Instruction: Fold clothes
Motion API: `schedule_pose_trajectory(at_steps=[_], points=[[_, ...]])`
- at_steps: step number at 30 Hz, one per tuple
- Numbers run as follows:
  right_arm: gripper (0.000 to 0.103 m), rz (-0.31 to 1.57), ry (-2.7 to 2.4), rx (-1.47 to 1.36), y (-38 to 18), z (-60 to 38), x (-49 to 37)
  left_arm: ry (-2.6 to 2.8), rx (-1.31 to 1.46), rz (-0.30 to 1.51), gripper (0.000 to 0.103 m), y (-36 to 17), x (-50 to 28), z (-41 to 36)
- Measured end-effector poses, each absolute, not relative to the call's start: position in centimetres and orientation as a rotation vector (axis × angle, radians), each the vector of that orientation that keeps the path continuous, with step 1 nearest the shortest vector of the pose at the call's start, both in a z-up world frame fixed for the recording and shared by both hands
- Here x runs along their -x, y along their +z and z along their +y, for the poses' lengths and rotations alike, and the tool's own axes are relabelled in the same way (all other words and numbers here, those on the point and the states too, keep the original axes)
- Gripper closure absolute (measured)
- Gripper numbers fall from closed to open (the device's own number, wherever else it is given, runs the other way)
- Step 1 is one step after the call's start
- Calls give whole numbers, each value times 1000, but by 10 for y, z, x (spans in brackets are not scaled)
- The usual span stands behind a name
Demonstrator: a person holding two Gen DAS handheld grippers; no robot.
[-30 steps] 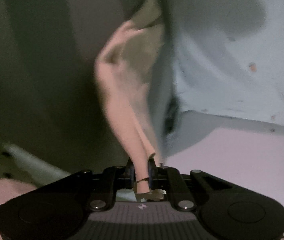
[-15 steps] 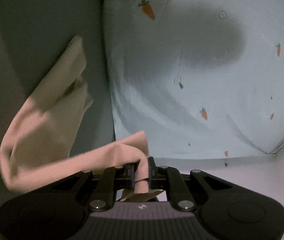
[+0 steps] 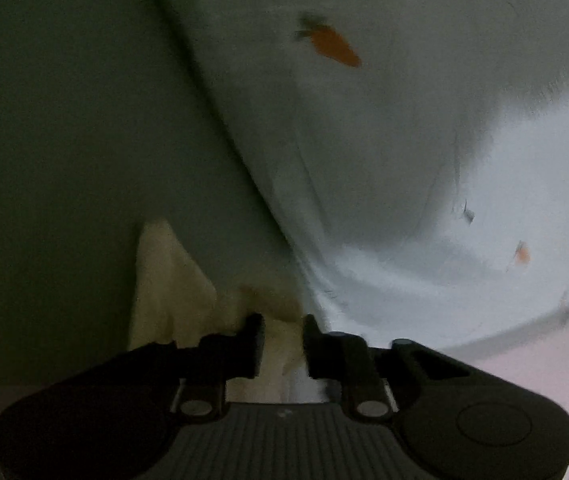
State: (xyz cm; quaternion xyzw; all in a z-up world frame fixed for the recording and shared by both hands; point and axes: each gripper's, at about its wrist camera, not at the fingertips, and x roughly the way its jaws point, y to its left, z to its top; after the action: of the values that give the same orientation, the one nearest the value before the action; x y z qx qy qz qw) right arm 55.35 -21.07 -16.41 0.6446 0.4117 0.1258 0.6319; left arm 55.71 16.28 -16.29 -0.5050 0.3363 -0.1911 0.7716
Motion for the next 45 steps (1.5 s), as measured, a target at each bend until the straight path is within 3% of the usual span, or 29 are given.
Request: schedule_pose_trajectory(at_steps=[3, 4, 12, 21, 26, 28, 29, 31, 32, 34, 36, 45], points=[[55, 879, 306, -1322, -142, -213, -565, -384, 947, 717, 39, -147, -560, 172], [54, 882, 304, -1239, -136, -213, -567, -374, 905, 710, 35, -142, -559, 178], [31, 965, 355, -561, -121, -167, -572, -341, 534, 887, 34, -152, -572, 143], [27, 917, 410, -266, -145, -151, -571, -353, 421, 838, 34, -168, -589, 117], [27, 878, 449, -206, -153, -147, -582, -360, 353, 831, 46, -166, -589, 110], [27, 868, 455, -175, -153, -144, -584, -364, 313, 821, 59, -166, -587, 104], [31, 872, 465, -157, -153, -144, -582, -376, 304, 824, 64, -167, -585, 104], [55, 887, 492, -122, -151, -144, -576, -383, 305, 833, 75, -167, -585, 104], [76, 894, 505, -104, -150, -144, -572, -379, 313, 839, 78, -167, -587, 103], [84, 886, 489, -85, -145, -143, -569, -363, 316, 847, 83, -165, -590, 100], [88, 874, 466, -70, -139, -140, -566, -340, 300, 848, 85, -162, -588, 95], [90, 721, 339, -18, -85, -164, -515, -338, 190, 733, 87, -102, -552, 65]])
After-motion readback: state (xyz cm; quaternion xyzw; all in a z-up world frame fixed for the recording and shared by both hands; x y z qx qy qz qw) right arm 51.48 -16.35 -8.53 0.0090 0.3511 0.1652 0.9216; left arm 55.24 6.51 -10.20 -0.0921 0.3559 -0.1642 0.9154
